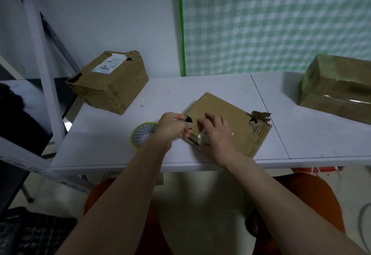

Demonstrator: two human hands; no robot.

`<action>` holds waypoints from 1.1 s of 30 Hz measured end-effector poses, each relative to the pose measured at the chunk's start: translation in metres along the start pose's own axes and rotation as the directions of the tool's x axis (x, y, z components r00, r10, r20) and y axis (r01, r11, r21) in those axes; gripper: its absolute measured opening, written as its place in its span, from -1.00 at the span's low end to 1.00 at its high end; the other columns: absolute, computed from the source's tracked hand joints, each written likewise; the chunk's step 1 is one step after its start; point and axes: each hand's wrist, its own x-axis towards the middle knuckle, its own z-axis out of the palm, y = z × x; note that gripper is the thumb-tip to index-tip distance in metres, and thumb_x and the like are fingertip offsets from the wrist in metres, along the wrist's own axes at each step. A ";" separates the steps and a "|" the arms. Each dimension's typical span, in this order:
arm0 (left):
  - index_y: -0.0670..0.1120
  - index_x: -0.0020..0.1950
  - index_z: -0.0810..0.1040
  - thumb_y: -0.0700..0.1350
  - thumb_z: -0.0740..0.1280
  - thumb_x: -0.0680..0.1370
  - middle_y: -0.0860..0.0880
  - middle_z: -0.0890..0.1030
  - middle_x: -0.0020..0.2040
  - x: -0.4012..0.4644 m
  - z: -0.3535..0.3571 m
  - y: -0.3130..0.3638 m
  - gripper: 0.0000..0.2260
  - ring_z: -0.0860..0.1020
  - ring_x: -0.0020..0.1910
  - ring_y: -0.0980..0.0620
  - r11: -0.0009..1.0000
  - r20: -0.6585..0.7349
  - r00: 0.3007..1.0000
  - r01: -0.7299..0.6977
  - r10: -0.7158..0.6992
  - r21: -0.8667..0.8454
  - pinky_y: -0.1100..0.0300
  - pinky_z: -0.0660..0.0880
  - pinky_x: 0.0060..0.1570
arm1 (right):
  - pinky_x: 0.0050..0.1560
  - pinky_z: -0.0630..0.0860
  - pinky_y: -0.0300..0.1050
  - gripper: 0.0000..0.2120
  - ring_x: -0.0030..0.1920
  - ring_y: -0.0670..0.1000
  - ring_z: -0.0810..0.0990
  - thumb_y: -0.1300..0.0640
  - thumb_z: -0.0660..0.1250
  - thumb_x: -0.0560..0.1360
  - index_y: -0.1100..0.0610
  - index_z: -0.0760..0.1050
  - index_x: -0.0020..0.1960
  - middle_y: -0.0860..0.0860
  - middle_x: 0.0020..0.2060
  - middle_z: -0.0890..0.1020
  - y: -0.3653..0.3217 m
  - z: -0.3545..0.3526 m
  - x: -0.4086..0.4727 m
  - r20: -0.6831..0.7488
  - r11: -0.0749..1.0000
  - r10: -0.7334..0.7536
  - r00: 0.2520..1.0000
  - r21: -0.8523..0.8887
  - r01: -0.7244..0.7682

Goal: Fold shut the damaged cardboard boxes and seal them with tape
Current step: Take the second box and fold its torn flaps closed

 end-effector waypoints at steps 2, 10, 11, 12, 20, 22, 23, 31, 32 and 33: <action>-0.19 0.04 0.40 -0.37 0.44 0.41 -0.16 0.54 -0.27 -0.002 -0.001 0.001 -0.69 0.52 -0.46 0.07 0.988 0.024 0.999 -0.039 0.036 0.150 0.32 0.47 -0.53 | 0.34 0.24 0.00 -0.35 0.39 0.19 0.21 0.20 0.51 0.34 0.15 0.34 0.37 0.17 0.40 0.28 0.000 0.000 0.000 0.000 1.000 -0.005 1.000 0.011 0.005; -0.12 -0.09 0.36 -0.35 0.43 0.43 -0.11 0.53 -0.33 0.003 0.004 -0.006 -0.73 0.47 -0.47 0.08 0.987 -0.056 0.996 -0.066 0.074 0.144 0.30 0.42 -0.51 | 0.31 0.25 -0.01 -0.33 0.40 0.16 0.19 0.18 0.51 0.33 0.13 0.34 0.38 0.13 0.41 0.27 0.003 -0.003 0.003 0.010 0.999 -0.024 1.000 0.024 0.024; -0.13 -0.06 0.37 -0.33 0.42 0.45 -0.10 0.53 -0.33 0.003 0.007 -0.008 -0.75 0.47 -0.45 0.08 0.988 -0.079 0.994 -0.069 0.080 0.138 0.29 0.42 -0.49 | 0.30 0.25 0.00 -0.33 0.40 0.17 0.20 0.18 0.52 0.33 0.14 0.35 0.38 0.14 0.41 0.28 0.002 -0.002 0.003 0.007 0.999 -0.025 1.000 0.023 0.025; -0.14 -0.04 0.37 -0.32 0.40 0.46 -0.09 0.53 -0.33 0.002 0.008 -0.010 -0.77 0.47 -0.45 0.08 0.986 -0.101 0.991 -0.073 0.089 0.152 0.28 0.42 -0.48 | 0.30 0.27 0.03 -0.34 0.39 0.18 0.21 0.19 0.52 0.32 0.15 0.36 0.37 0.16 0.40 0.29 0.002 -0.002 0.003 0.001 0.999 -0.024 1.000 0.022 0.024; -0.20 0.08 0.39 -0.39 0.22 0.55 -0.15 0.50 -0.34 0.003 0.020 0.000 -0.84 0.48 -0.50 0.01 0.999 -0.089 0.996 0.001 0.002 0.042 0.26 0.42 -0.56 | 0.34 0.23 0.02 -0.37 0.40 0.20 0.21 0.20 0.51 0.33 0.17 0.38 0.35 0.17 0.40 0.29 0.003 0.002 0.002 -0.014 0.999 -0.026 1.000 0.038 0.026; -0.19 -0.01 0.40 -0.43 0.27 0.50 -0.13 0.51 -0.38 0.003 0.023 -0.003 -0.81 0.48 -0.57 0.06 0.993 -0.140 0.990 0.016 -0.032 -0.114 0.31 0.39 -0.58 | 0.37 0.23 0.03 -0.35 0.42 0.18 0.18 0.19 0.50 0.34 0.14 0.35 0.37 0.15 0.42 0.27 0.003 0.001 0.000 -0.009 0.999 -0.026 1.000 0.039 0.026; -0.17 -0.06 0.40 -0.43 0.30 0.48 -0.12 0.52 -0.42 0.004 0.024 -0.005 -0.81 0.48 -0.60 0.10 0.986 -0.168 0.985 0.019 -0.047 -0.164 0.33 0.39 -0.58 | 0.38 0.25 0.05 -0.36 0.42 0.17 0.18 0.19 0.50 0.34 0.13 0.36 0.36 0.14 0.41 0.27 0.003 0.001 -0.001 -0.017 0.999 -0.028 0.999 0.042 0.029; -0.16 -0.18 0.38 -0.34 0.37 0.48 -0.13 0.57 -0.40 0.003 0.030 -0.008 -0.81 0.55 -0.58 0.10 0.985 -0.341 0.940 -0.049 -0.010 -0.163 0.29 0.43 -0.58 | 0.40 0.21 0.05 -0.37 0.43 0.16 0.15 0.14 0.49 0.37 0.12 0.34 0.37 0.12 0.43 0.24 0.003 -0.003 0.000 0.020 0.999 -0.024 1.000 0.029 0.024; -0.17 -0.17 0.40 -0.32 0.37 0.49 -0.15 0.58 -0.38 -0.001 0.027 -0.008 -0.84 0.56 -0.58 0.09 0.992 -0.353 0.935 -0.076 0.037 -0.097 0.27 0.46 -0.58 | 0.40 0.22 0.06 -0.39 0.43 0.16 0.15 0.12 0.49 0.37 0.12 0.35 0.36 0.11 0.43 0.25 0.003 -0.004 0.000 0.020 0.999 -0.020 1.000 0.029 0.020; -0.18 -0.15 0.43 -0.31 0.37 0.48 -0.17 0.60 -0.37 -0.005 0.023 -0.008 -0.87 0.57 -0.57 0.07 0.993 -0.369 0.925 -0.111 0.092 -0.031 0.25 0.48 -0.57 | 0.40 0.22 0.05 -0.39 0.43 0.15 0.16 0.10 0.49 0.37 0.12 0.36 0.36 0.10 0.43 0.25 0.003 -0.004 0.000 0.017 1.000 -0.016 1.000 0.027 0.015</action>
